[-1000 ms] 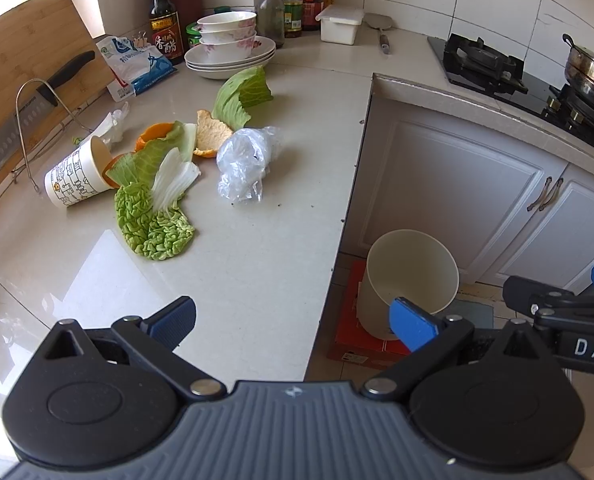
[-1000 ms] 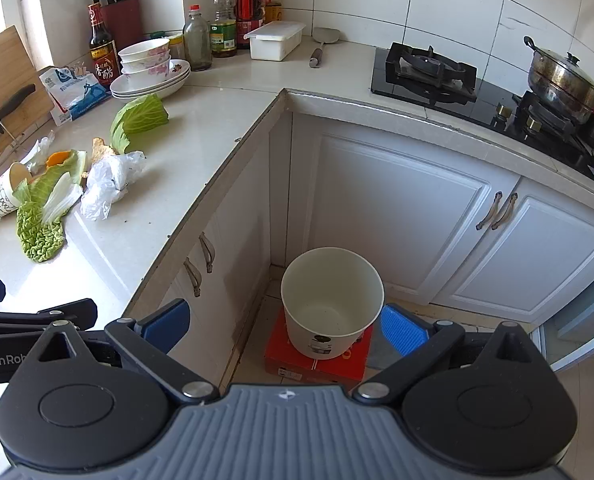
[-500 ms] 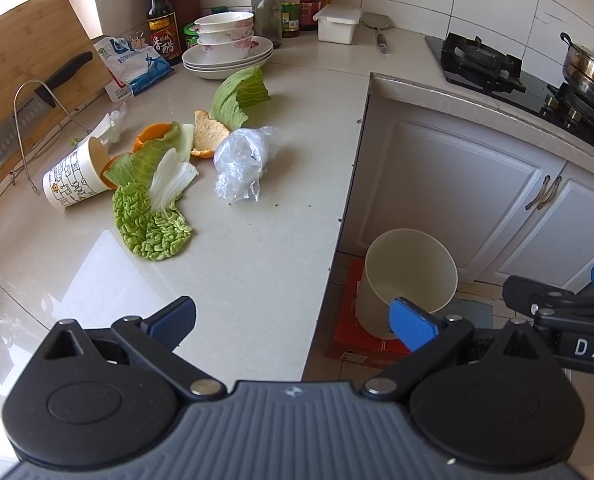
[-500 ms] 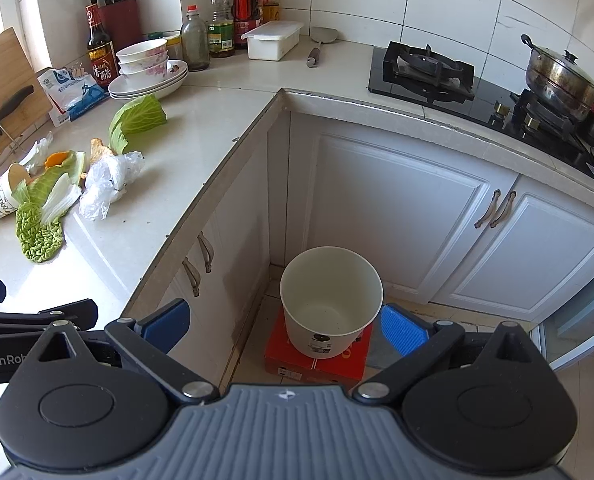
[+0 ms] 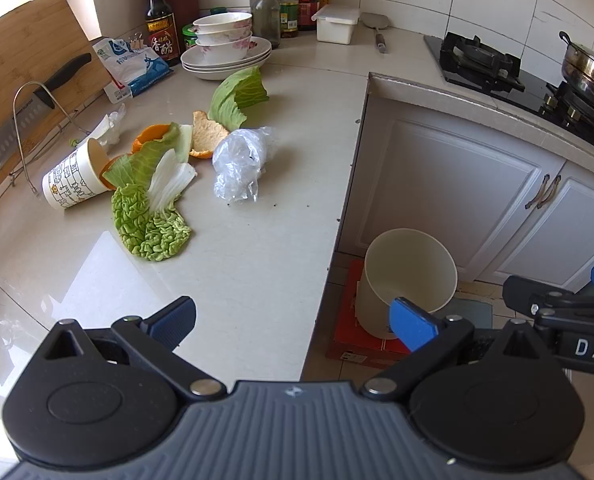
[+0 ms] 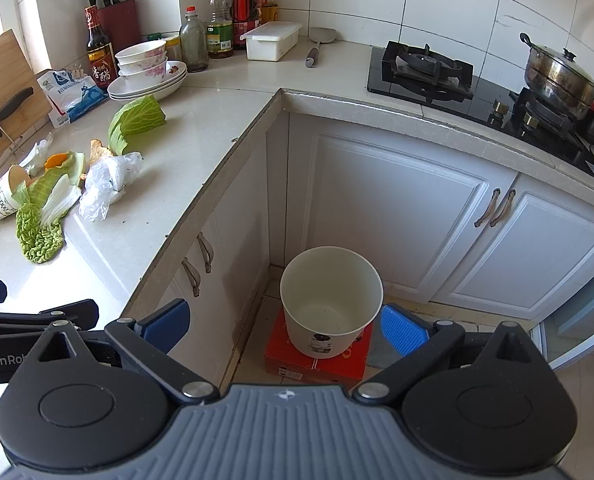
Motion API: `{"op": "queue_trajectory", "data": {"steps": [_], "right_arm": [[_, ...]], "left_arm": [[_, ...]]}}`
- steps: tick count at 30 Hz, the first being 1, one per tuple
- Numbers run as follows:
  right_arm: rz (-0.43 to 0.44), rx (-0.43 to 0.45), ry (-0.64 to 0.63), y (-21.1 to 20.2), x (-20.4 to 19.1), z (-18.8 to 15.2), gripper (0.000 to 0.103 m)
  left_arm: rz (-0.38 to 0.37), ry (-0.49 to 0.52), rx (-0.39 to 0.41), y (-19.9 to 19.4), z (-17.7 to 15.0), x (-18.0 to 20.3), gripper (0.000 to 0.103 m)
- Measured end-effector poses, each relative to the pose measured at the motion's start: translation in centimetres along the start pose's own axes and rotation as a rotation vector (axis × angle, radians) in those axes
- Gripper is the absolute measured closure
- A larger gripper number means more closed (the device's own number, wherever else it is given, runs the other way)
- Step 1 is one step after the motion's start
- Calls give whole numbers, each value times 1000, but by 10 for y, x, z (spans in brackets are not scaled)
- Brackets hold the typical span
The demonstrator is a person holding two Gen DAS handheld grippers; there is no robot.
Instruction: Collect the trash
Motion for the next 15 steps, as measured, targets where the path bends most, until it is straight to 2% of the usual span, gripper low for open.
{"op": "queue_trajectory", "data": {"steps": [15], "right_arm": [[-1,5,0,-3,0,1,0]], "left_arm": [[-3,-2,0,-2,2,0,1]]}}
Point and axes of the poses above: each gripper's, at about its wrist camera, not at the fingertips, and y roughly the way its jaws point, x to its right, z to its top, the point moved 3 cm from there along y, roughly the way its jaws point, and after that the axes turned 12 degrees about -y, right-handed, at the moved point
